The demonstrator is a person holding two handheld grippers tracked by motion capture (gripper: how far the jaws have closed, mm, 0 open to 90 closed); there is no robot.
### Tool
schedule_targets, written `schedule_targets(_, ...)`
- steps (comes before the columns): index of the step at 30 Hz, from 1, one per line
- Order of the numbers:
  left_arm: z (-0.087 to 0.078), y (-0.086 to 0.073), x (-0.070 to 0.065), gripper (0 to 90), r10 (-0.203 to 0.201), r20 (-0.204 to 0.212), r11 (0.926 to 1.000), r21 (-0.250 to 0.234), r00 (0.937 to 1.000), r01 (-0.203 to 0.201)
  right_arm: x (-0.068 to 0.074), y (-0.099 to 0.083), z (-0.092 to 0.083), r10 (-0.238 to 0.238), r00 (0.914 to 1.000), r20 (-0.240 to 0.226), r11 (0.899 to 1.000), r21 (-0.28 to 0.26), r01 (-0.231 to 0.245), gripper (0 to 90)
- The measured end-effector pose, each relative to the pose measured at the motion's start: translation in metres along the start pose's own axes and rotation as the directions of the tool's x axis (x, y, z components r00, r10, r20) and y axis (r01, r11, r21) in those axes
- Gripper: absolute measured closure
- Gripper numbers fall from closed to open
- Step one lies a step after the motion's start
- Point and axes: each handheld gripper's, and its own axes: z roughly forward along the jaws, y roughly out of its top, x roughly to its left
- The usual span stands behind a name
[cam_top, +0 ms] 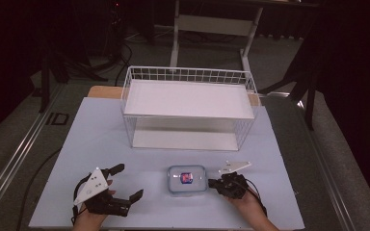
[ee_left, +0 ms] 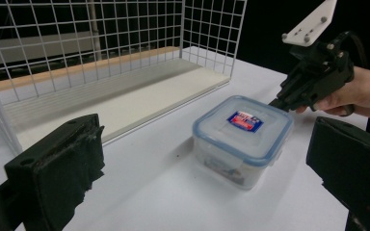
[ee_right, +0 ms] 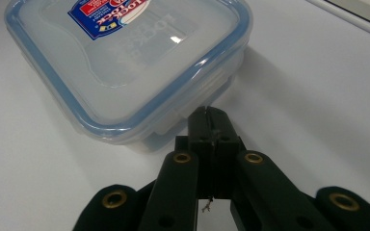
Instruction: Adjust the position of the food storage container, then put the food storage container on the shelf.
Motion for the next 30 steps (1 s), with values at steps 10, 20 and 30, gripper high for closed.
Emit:
schedule_targets(10,0.001,0.0,0.0,0.5,0.001,0.007,1.0,0.008,1.0,-0.001,0.01,0.012,0.013,-0.025,0.9995,-0.021,1.0,0.003,0.026,90.0)
schedule_targets(20,0.0,0.001,0.001,0.5,-0.017,0.008,0.9999,0.004,0.9998,0.017,0.011,0.009,-0.007,-0.034,0.999,0.029,0.999,-0.036,0.036,86.9)
schedule_targets(30,0.013,0.004,-0.008,0.5,0.013,0.071,0.9952,0.095,0.9974,-0.02,0.025,0.017,-0.039,-0.017,0.9999,0.0,0.988,-0.151,0.017,43.7)
